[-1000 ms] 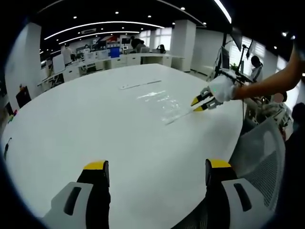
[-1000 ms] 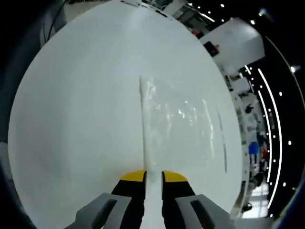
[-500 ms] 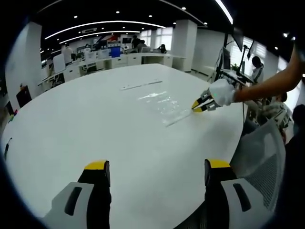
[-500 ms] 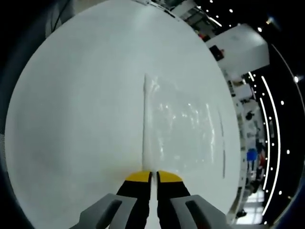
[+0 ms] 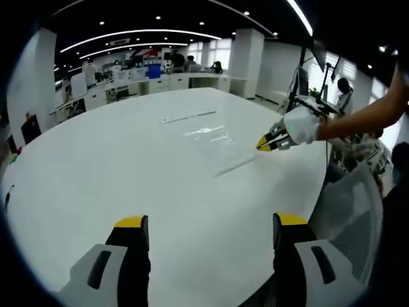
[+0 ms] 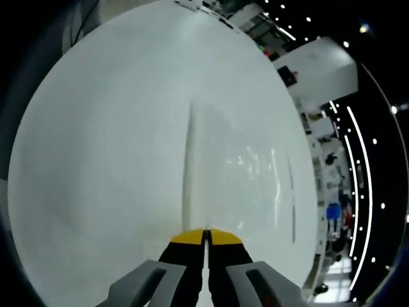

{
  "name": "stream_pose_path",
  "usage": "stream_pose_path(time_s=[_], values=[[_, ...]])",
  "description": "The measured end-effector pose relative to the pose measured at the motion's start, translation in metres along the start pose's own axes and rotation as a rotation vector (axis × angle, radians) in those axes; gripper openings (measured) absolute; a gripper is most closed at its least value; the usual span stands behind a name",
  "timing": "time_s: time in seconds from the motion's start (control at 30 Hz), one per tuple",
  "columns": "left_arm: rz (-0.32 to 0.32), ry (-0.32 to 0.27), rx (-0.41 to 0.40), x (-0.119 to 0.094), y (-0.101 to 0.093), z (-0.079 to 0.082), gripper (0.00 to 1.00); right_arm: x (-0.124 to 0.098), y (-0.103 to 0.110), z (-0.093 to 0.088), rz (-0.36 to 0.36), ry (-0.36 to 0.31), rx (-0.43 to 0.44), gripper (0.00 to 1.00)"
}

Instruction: Open the resealable bag by pulling the two sides of the seal apart until the entire bag opening is separated and visibly accessible.

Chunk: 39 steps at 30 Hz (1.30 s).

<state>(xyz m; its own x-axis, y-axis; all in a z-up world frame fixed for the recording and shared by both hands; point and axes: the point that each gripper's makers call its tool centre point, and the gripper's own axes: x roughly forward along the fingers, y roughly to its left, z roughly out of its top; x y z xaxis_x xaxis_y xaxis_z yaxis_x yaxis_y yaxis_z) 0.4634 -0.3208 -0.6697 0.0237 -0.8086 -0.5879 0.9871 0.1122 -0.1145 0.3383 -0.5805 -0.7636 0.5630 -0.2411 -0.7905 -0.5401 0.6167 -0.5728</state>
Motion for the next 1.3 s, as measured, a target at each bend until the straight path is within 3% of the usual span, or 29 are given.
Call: stream_pose_path(time_s=[0.27,0.73,1.0,1.3], values=[[-0.005,0.001,0.021,-0.001,-0.005,-0.001,0.77,-0.007,-0.002,0.008,-0.011,-0.030,0.014,0.00],[-0.028,-0.007,0.078,0.001,-0.018,0.001,0.76,-0.029,-0.007,0.026,-0.023,-0.082,-0.053,0.00],[-0.039,-0.016,0.115,0.001,-0.022,0.005,0.76,-0.045,0.003,0.043,-0.013,-0.106,-0.131,0.00],[-0.039,-0.025,0.122,-0.004,-0.024,0.002,0.75,-0.058,0.017,0.060,0.015,-0.153,-0.124,0.00]])
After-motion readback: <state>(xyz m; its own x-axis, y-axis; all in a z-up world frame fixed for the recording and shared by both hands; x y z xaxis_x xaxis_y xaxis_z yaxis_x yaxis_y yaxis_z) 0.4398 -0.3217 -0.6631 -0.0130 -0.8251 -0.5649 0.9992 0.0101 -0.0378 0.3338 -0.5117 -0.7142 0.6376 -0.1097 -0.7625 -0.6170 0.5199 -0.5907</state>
